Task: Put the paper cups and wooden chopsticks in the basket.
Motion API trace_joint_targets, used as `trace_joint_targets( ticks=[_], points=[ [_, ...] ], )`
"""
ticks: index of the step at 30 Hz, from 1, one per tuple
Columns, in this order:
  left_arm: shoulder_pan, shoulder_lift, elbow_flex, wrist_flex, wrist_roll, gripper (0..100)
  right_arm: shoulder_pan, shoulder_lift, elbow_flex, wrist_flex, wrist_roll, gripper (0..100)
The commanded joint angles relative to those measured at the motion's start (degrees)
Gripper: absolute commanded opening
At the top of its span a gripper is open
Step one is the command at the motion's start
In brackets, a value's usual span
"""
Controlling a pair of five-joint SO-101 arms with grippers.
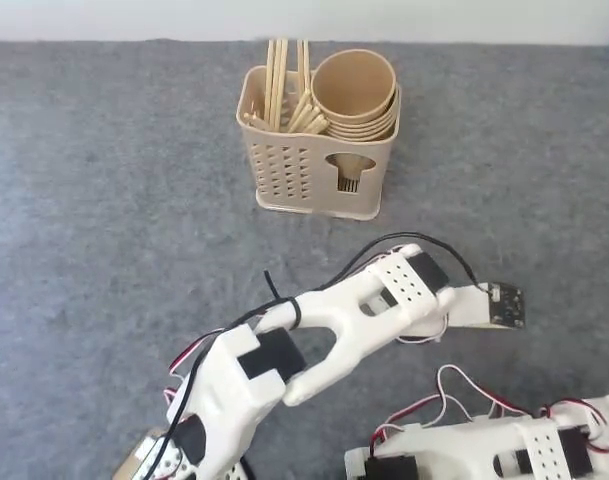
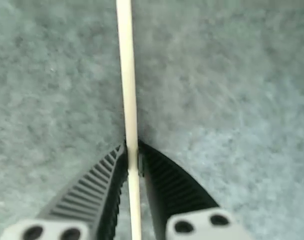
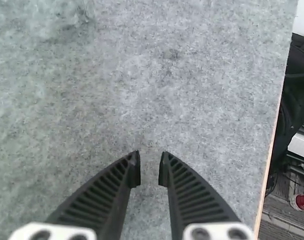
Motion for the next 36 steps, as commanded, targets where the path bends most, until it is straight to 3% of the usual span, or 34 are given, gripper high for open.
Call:
trace_joint_targets(
  ticks=[1,6,11,19,27,36],
  points=[
    [1.4,-2.9,-1.5,4.9,0.4,1,0.2,-0.9,1.1,0.3,1.0,7.6],
    [-0.6,-9.1,-1.3,7.5,0.9,1,0.1,-0.7,1.1,1.0,0.9,7.6],
    [-7.2,-13.4,-1.4,6.7,5.5,1,0.0,-1.2,1.0,4.9,0.9,7.6],
    [-13.5,-22.3,-1.3,6.9,5.7,1,-0.6,-0.7,1.0,5.1,0.9,7.6],
    [-15.8,-41.2,-1.3,8.3,11.3,1,-2.0,-0.7,1.0,5.1,0.9,7.6],
    [-20.5,-64.1,1.0,4.9,11.5,1,-4.6,-1.2,1.0,8.7,0.9,7.6]
  ],
)
